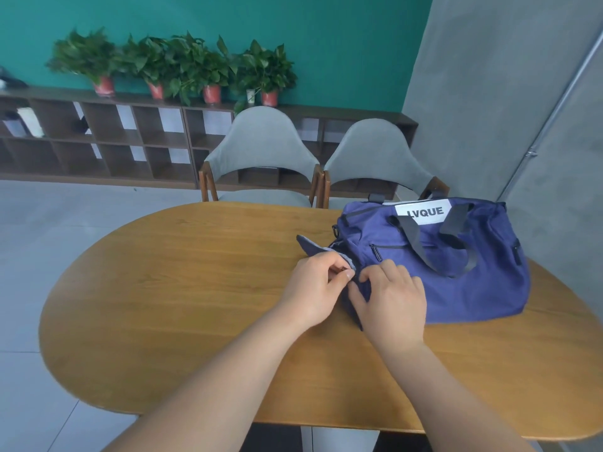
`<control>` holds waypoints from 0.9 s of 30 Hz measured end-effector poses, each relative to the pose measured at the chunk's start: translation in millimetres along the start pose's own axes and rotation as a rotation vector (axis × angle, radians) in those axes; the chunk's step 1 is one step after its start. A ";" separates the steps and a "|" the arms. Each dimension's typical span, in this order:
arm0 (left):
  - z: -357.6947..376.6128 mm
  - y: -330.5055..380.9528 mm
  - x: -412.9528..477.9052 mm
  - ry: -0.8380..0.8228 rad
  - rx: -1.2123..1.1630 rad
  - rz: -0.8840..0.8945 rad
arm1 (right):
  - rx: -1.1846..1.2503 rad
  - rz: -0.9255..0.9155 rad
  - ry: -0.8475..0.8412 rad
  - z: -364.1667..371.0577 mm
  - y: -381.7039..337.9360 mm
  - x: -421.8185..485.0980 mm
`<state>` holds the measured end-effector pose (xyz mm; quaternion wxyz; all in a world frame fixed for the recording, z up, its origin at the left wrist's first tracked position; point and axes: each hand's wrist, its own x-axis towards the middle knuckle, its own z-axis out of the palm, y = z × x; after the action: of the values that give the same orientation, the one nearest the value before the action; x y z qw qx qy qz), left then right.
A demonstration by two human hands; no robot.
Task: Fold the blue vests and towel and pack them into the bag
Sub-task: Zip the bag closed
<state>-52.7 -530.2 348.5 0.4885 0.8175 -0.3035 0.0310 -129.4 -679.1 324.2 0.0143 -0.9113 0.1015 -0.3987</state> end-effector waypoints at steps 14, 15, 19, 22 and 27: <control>1.7 -4.5 32.1 0.151 -0.095 -0.163 | 0.085 -0.014 -0.019 -19.5 6.8 -13.3; 2.2 -4.3 32.6 0.140 -0.112 -0.164 | 0.089 -0.013 -0.024 -22.4 5.2 -9.9; -0.6 -2.6 37.6 0.105 -0.184 -0.181 | 0.070 -0.064 -0.001 -31.8 -4.0 21.6; -0.7 1.6 36.4 0.104 -0.198 -0.185 | -0.072 -0.095 -0.082 -29.6 -8.6 47.5; -3.1 -3.5 37.4 0.113 -0.191 -0.182 | -0.151 -0.105 -0.160 -23.3 -15.6 60.4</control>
<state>-19.6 -544.0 360.4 0.5811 0.7885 -0.2016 0.0035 -103.7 -674.4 385.5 -0.0674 -0.9428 0.0817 -0.3160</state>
